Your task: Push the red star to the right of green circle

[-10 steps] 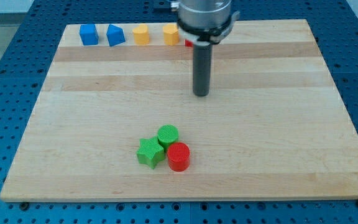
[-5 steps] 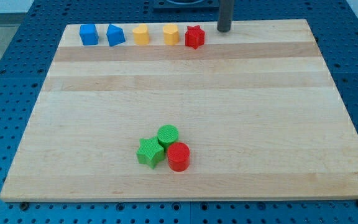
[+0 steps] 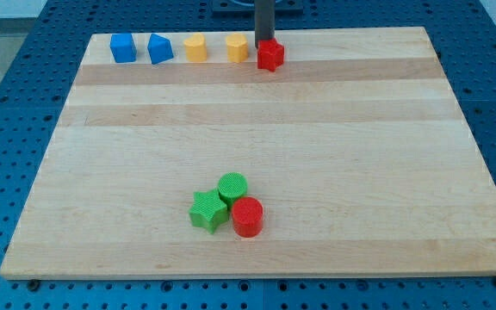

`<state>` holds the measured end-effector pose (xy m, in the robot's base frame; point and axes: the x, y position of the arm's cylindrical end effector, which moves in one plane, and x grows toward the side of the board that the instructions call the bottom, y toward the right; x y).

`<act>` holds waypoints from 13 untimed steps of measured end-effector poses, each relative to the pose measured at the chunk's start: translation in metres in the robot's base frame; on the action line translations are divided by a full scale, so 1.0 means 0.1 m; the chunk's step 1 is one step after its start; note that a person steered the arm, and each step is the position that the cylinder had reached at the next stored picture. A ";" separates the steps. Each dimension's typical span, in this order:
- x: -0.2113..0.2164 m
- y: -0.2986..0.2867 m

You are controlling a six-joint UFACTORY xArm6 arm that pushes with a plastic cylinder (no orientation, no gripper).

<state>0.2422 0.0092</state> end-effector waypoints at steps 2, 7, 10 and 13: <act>0.70 0.00; 0.96 0.77; 1.66 0.88; 2.41 0.74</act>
<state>0.4831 0.0837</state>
